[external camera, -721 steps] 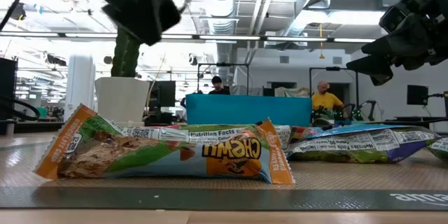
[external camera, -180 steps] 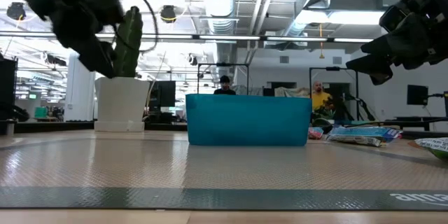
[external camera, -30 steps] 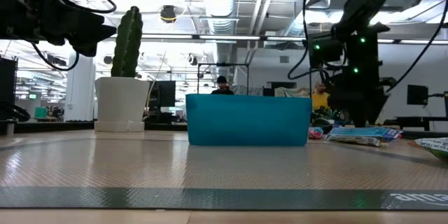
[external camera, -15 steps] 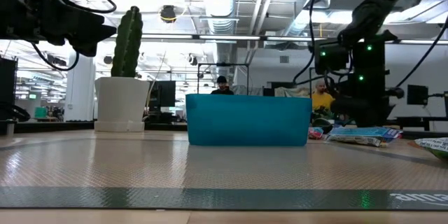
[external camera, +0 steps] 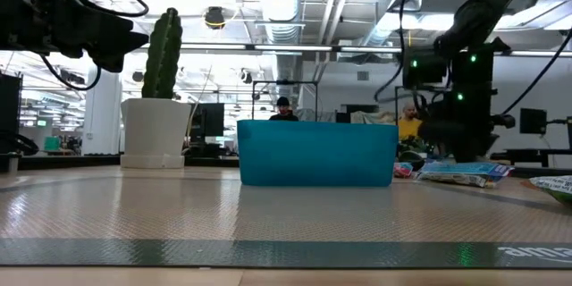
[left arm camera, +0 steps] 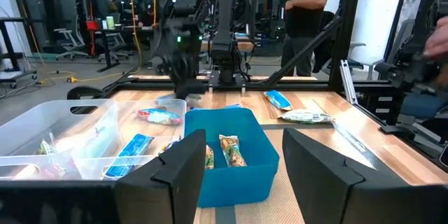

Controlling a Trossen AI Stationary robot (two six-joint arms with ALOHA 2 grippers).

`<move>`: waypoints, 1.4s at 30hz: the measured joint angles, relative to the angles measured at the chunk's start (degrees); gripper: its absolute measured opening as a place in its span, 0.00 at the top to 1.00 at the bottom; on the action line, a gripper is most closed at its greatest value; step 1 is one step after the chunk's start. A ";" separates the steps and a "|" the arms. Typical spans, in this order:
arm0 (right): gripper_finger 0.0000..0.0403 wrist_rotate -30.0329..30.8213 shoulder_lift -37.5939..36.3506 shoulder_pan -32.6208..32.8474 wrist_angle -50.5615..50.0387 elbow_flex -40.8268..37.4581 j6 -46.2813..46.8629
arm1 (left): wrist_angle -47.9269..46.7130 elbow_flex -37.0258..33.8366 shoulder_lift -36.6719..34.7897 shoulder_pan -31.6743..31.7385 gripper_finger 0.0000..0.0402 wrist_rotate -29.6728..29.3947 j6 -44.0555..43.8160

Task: Pick and place Granola Bars by type
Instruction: Put the red granola bar into the top transparent bin

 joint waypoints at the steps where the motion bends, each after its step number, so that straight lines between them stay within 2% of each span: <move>1: 0.87 0.01 -1.40 -0.14 0.67 0.03 0.00 | 0.00 0.00 0.00 0.00 0.54 -0.02 0.04; 10: 0.87 0.53 -14.57 -1.83 7.50 3.57 -1.63 | 0.00 0.00 0.00 0.00 0.54 -0.02 0.14; 15: 0.87 0.64 -15.07 -1.91 12.15 10.74 -9.31 | 0.00 0.00 0.00 0.00 0.54 -0.02 0.15; 19: 0.87 0.53 -10.63 -1.89 12.00 17.88 -18.09 | 0.00 0.00 0.02 0.00 0.54 0.01 0.19; 33: 0.87 -3.27 13.45 0.20 9.33 42.16 -50.19 | -0.02 0.00 0.00 0.00 0.54 0.09 0.18; 42: 0.87 -1.83 23.64 0.50 5.70 52.36 -65.09 | -0.02 0.00 0.00 0.00 0.54 0.11 -0.07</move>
